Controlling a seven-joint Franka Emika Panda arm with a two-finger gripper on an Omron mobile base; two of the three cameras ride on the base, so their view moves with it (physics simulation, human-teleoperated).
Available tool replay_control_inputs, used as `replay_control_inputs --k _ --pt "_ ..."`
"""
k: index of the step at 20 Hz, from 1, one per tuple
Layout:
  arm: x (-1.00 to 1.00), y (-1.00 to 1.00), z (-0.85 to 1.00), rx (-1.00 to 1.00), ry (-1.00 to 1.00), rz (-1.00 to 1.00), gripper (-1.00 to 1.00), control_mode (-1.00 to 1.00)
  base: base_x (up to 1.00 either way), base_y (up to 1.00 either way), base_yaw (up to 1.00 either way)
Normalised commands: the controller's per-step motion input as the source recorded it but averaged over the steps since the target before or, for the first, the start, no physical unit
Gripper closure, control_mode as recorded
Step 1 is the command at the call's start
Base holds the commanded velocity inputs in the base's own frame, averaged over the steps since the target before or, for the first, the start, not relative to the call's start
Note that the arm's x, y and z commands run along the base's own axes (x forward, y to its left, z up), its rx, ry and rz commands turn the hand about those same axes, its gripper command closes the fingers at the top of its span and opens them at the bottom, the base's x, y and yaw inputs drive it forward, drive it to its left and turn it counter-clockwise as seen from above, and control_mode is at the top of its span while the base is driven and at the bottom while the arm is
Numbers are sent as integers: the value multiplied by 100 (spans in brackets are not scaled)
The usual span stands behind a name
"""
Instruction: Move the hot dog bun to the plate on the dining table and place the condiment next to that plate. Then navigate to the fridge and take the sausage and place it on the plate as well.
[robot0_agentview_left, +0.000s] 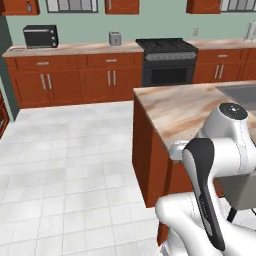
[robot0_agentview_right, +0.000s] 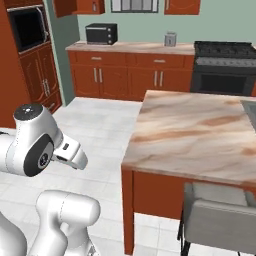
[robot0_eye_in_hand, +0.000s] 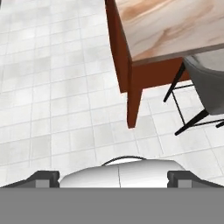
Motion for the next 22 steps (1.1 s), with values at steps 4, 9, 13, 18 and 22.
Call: replay_control_inputs --k 4,9,13,18,22 --pt "0 0 0 0 0 0 -100 100 47 100 -12" --pt "0 0 0 0 0 0 -100 100 76 100 -16" --pt "0 0 0 0 0 0 -100 100 99 96 -13" --pt "0 0 0 0 0 0 -100 100 100 95 -10" --pt "0 0 0 0 0 0 -100 100 100 68 -6"
